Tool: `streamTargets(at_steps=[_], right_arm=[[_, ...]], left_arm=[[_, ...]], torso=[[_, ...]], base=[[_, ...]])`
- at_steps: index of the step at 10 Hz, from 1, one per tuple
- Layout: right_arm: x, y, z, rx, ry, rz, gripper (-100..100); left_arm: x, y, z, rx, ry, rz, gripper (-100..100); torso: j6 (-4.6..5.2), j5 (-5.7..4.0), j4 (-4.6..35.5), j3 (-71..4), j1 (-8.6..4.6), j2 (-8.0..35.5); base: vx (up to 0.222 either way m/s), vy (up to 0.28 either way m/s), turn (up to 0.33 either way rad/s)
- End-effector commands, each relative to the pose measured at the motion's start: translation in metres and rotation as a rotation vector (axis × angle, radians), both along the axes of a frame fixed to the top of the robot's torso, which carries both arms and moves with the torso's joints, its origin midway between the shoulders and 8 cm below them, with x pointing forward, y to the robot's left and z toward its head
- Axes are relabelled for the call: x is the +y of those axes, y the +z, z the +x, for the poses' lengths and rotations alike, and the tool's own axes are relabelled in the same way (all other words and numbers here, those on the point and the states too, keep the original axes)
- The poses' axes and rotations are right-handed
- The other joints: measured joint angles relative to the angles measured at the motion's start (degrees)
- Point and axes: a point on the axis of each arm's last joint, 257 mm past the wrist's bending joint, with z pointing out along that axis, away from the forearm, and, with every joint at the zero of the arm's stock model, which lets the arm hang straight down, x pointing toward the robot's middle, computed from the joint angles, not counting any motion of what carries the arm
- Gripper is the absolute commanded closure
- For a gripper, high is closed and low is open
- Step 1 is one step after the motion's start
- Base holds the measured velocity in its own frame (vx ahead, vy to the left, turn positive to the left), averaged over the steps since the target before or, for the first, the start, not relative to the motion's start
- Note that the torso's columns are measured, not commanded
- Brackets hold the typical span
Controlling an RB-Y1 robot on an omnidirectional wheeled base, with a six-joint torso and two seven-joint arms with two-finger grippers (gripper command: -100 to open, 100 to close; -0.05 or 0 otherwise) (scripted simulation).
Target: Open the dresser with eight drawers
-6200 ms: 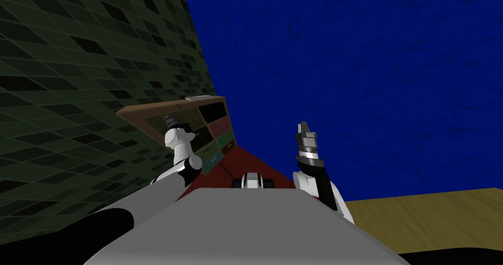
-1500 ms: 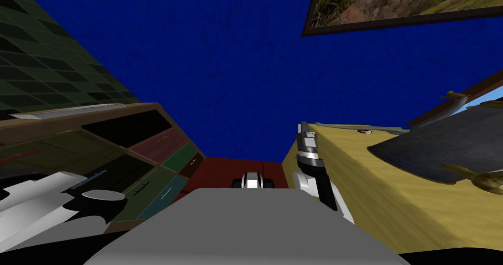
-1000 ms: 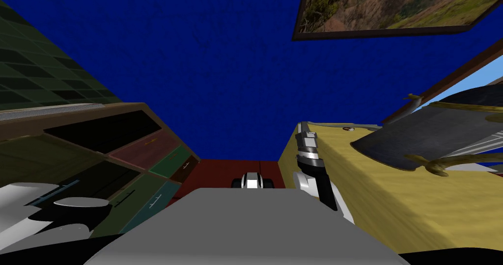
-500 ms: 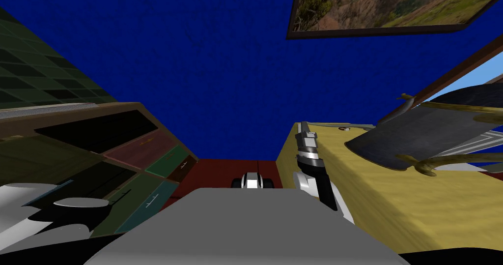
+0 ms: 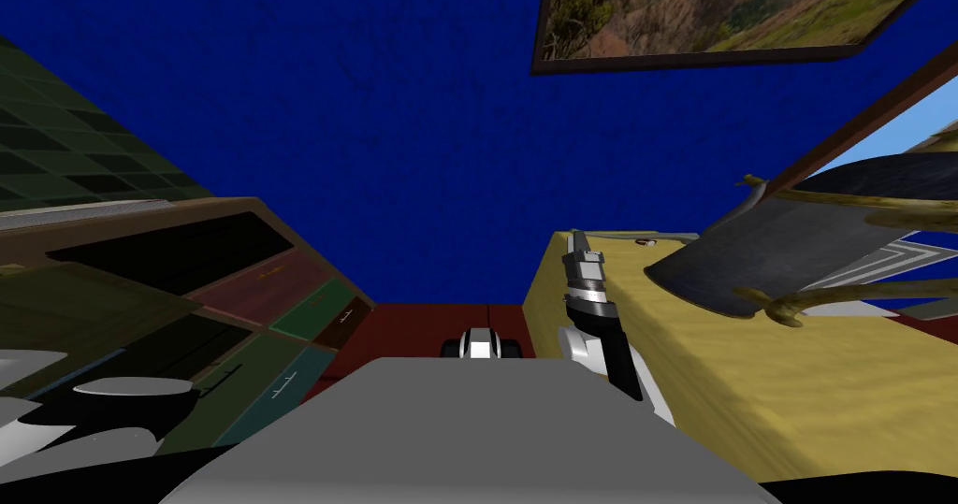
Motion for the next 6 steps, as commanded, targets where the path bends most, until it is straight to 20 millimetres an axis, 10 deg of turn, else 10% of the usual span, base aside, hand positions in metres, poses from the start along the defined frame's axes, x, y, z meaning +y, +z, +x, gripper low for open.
streamTargets(at_steps=[1, 2, 3, 6], right_arm=[[0.000, 0.000, 0.000, 0.000, 0.000, 0.000, 0], [0.000, 0.000, 0.000, 0.000, 0.000, 0.000, 0], [0.000, 0.000, 0.000, 0.000, 0.000, 0.000, 0], [0.000, 0.000, 0.000, 0.000, 0.000, 0.000, 0]], left_arm=[[0.006, 0.025, -0.007, -0.001, 0.009, -0.002, -100], [0.004, 0.016, -0.004, -0.001, 0.006, -0.004, -100], [0.005, 0.016, -0.004, 0.001, 0.006, -0.007, 0], [0.005, 0.013, -0.004, 0.002, 0.006, -0.013, 0]], torso=[[-0.01, -0.07, 0.01, 0.02, -0.23, 0.02], [0.02, -0.19, 0.02, 0.01, -0.40, 0.04], [0.00, -0.17, 0.01, 0.02, -0.41, 0.02], [-0.01, -0.12, 0.01, 0.02, -0.29, 0.03]], base=[[-0.007, -0.003, -0.028], [0.000, 0.000, 0.000], [0.000, 0.000, 0.000], [0.000, 0.000, 0.000]])
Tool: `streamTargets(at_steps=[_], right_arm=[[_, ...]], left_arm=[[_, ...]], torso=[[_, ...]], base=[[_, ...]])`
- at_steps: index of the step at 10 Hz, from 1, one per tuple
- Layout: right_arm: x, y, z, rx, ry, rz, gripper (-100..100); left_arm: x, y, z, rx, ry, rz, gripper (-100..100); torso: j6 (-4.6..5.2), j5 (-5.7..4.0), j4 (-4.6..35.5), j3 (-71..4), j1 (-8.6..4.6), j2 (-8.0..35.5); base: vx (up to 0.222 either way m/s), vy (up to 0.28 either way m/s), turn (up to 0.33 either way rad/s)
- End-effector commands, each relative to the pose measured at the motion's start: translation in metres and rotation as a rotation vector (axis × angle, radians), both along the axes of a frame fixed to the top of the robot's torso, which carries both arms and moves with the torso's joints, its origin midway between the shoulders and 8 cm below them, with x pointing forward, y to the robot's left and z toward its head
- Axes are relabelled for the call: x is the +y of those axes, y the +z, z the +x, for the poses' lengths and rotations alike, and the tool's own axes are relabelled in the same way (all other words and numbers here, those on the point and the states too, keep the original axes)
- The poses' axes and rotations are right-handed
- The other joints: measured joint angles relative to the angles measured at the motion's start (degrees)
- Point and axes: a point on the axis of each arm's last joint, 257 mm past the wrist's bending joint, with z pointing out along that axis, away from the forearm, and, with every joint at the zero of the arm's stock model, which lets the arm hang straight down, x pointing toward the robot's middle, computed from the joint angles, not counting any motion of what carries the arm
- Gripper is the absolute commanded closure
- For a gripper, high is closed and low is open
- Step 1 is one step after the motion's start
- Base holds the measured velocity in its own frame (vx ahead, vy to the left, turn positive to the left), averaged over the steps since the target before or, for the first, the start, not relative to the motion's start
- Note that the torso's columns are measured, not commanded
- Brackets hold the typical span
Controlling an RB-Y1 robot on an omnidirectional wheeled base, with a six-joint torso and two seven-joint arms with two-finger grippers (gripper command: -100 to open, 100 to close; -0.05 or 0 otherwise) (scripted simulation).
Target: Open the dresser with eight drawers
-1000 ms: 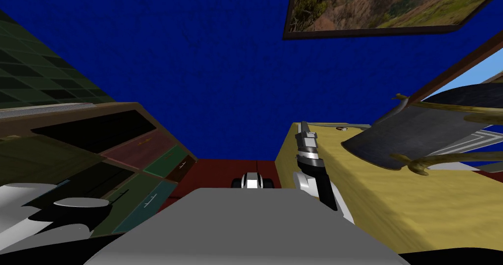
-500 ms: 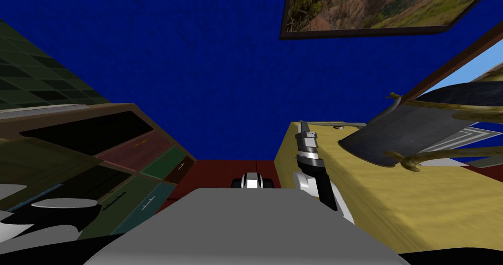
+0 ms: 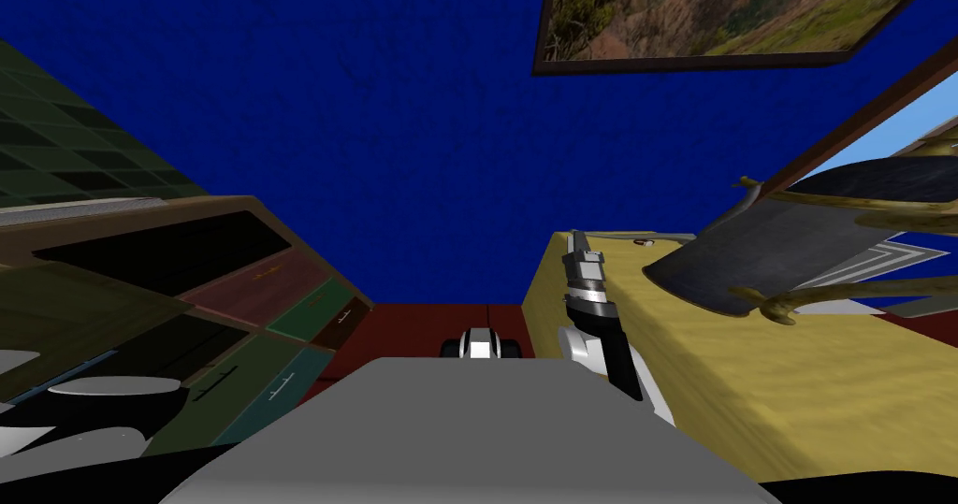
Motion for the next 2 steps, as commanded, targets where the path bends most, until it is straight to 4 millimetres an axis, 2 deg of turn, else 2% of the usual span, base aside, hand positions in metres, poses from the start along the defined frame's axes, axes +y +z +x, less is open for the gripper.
streamTargets(at_steps=[1, 2], right_arm=[[0.0000, 0.0000, 0.0000, 0.000, 0.000, 0.000, 0], [0.0000, 0.0000, 0.0000, 0.000, 0.000, 0.000, 0]], left_arm=[[0.0000, -0.0007, 0.0000, 0.000, 0.000, -0.001, 0], [0.0000, -0.0012, 0.0001, 0.000, 0.000, -0.002, 0]], torso=[[0.00, 0.02, 0.00, 0.00, 0.02, 0.00], [0.00, 0.03, 0.00, 0.01, 0.04, 0.00]], base=[[0.000, 0.000, 0.000], [0.000, 0.000, 0.000]])
